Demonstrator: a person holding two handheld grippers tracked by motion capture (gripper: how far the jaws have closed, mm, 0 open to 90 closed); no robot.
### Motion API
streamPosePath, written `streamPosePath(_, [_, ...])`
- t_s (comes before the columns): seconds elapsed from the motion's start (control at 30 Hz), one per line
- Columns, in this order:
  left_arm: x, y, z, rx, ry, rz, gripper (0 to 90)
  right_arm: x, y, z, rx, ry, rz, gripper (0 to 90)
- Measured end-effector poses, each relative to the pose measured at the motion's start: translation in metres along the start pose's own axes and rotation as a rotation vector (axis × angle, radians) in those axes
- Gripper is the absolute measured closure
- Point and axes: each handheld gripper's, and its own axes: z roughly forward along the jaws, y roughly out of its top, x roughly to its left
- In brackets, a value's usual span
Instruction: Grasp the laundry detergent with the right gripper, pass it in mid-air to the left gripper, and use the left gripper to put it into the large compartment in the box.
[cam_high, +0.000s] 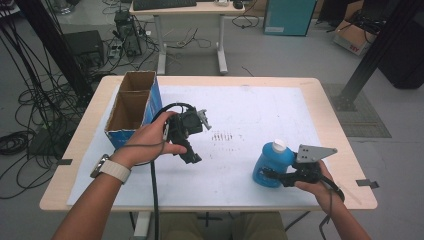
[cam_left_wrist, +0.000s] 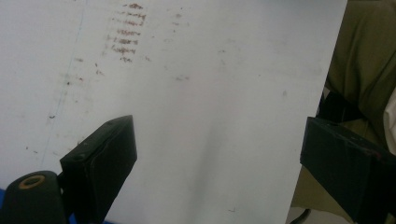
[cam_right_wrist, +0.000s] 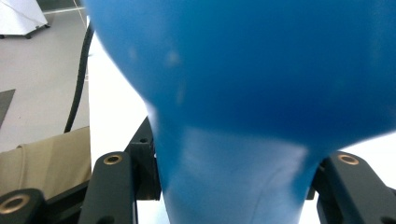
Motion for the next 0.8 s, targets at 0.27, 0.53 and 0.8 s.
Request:
streamPosePath(0.27, [0.0001, 0.0002, 0.0005, -0.002, -0.003, -0.003, 11.1, 0.0001, -0.0001, 0.0001, -0.002, -0.001, 0.001, 43.4])
streamPosePath(0.53, [0.0006, 0.0000, 0.0003, -0.002, 0.000, -0.001, 11.2, 0.0000, -0.0002, 0.0002, -0.003, 0.000, 0.001, 43.4])
streamPosePath(0.8, [0.0003, 0.0002, 0.0003, -0.003, 0.002, -0.001, 11.1, 0.0001, -0.0004, -0.0002, 0.000, 0.002, 0.003, 43.4])
